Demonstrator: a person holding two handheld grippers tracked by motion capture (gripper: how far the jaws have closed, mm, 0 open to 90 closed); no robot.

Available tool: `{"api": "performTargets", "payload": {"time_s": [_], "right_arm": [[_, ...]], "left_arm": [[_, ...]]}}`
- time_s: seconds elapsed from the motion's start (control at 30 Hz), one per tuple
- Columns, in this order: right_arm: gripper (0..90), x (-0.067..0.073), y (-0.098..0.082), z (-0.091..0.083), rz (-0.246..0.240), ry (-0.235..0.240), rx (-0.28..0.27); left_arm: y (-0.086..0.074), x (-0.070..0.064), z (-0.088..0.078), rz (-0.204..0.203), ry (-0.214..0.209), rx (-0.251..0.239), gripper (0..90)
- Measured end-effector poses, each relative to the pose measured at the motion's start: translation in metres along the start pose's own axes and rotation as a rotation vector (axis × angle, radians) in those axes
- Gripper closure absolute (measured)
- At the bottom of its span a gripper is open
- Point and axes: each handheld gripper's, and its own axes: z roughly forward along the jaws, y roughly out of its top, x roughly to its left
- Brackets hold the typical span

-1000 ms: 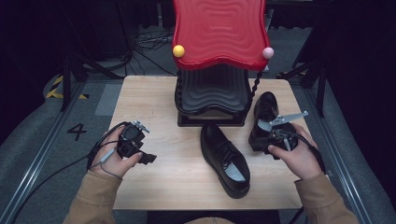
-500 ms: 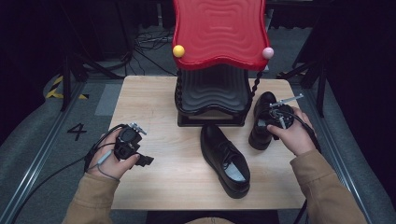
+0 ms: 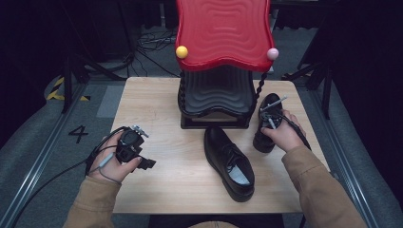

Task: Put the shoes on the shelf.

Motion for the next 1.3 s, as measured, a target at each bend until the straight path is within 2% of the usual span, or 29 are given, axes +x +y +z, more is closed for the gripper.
{"api": "performTargets", "payload": {"time_s": [0.03, 0.07, 0.13, 0.27, 0.6, 0.77, 0.83, 0.93, 1.03, 1.1, 1.27, 1.3], "right_arm": [[72.2, -0.001, 0.000, 0.003, 0.021, 0.040, 0.016], [73.4, -0.001, 0.001, 0.004, 0.023, 0.054, 0.031], [75.5, -0.001, 0.001, 0.005, 0.022, 0.059, 0.037], [78.1, -0.004, 0.002, 0.005, 0.055, 0.089, 0.049], [79.8, -0.006, 0.001, 0.003, 0.067, 0.099, 0.033], [80.5, -0.005, -0.002, -0.001, 0.050, 0.085, -0.005], [80.8, -0.006, -0.005, -0.010, 0.039, 0.081, -0.035], [80.9, -0.005, -0.007, -0.016, 0.029, 0.077, -0.030], [80.8, -0.007, -0.012, -0.026, 0.016, 0.107, -0.034], [80.7, -0.006, -0.018, -0.034, -0.007, 0.121, -0.045], [80.5, 0.005, -0.035, -0.054, -0.084, 0.100, -0.057], [80.3, 0.008, -0.040, -0.061, -0.097, 0.110, -0.066]], "left_arm": [[0.000, 0.000, 0.000, 0.000, 0.000, 0.000, 27.0], [0.000, 0.001, -0.001, -0.006, 0.000, -0.002, 27.0], [-0.001, 0.001, -0.001, -0.010, -0.001, -0.004, 27.0], [0.000, 0.000, 0.000, -0.004, -0.001, 0.000, 27.1], [0.001, 0.001, 0.000, -0.005, -0.004, -0.008, 27.4], [0.002, 0.003, 0.000, -0.005, -0.007, -0.010, 27.4], [0.003, 0.004, 0.000, -0.007, -0.009, -0.014, 27.4], [0.005, 0.004, 0.000, -0.006, -0.011, -0.028, 27.7], [0.007, 0.004, 0.000, -0.001, -0.010, -0.030, 27.8], [0.008, 0.004, 0.000, 0.000, -0.010, -0.029, 27.8], [0.012, 0.003, 0.000, 0.009, -0.007, -0.032, 28.2], [0.012, 0.003, 0.000, 0.009, -0.007, -0.032, 28.2]]}}
